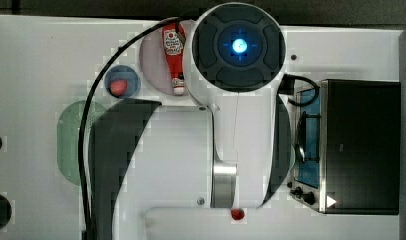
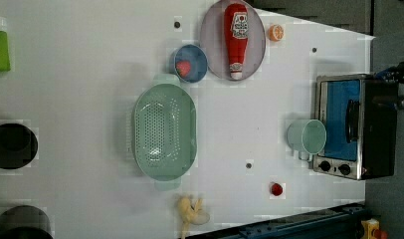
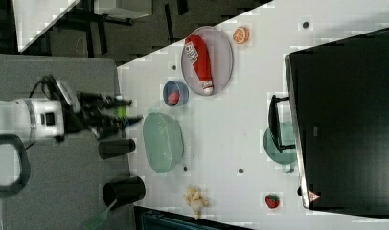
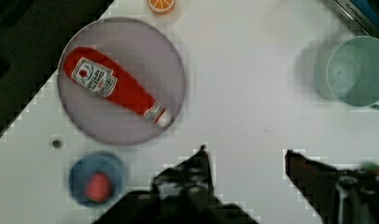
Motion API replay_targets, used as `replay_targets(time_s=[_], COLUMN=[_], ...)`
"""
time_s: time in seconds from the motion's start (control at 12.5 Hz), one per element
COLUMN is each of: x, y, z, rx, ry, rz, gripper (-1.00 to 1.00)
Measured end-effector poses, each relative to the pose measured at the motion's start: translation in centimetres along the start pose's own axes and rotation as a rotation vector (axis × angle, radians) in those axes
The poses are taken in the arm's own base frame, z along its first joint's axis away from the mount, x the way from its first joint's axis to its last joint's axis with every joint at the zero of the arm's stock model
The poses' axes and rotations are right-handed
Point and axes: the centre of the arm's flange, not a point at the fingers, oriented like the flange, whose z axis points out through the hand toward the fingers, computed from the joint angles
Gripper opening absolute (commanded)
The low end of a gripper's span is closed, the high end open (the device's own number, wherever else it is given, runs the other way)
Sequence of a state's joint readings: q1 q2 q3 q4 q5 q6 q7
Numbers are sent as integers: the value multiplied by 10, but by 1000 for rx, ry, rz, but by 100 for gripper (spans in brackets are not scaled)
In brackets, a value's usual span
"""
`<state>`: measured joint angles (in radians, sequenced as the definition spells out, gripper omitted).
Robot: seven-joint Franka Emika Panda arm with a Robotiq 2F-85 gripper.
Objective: Drag strainer left to right.
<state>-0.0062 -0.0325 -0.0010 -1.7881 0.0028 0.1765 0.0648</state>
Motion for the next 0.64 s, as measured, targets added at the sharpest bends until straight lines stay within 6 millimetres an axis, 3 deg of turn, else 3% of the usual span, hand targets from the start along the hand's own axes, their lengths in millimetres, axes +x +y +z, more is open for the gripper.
replay_targets(time_s=[0.08,0.16,0.24,0.32,0.48,0.64], x=[-24,-46,-61,-75,-99,-119], y=[40,82,113,137,163,166], z=[8,1,-16,-42,-101,-138], rx=[-112,-164,-145,-92,61,128], ry=[-62,-98,-93,-63,22,101], rz=[14,34,54,68,87,72], gripper=[60,82,99,100,100,100])
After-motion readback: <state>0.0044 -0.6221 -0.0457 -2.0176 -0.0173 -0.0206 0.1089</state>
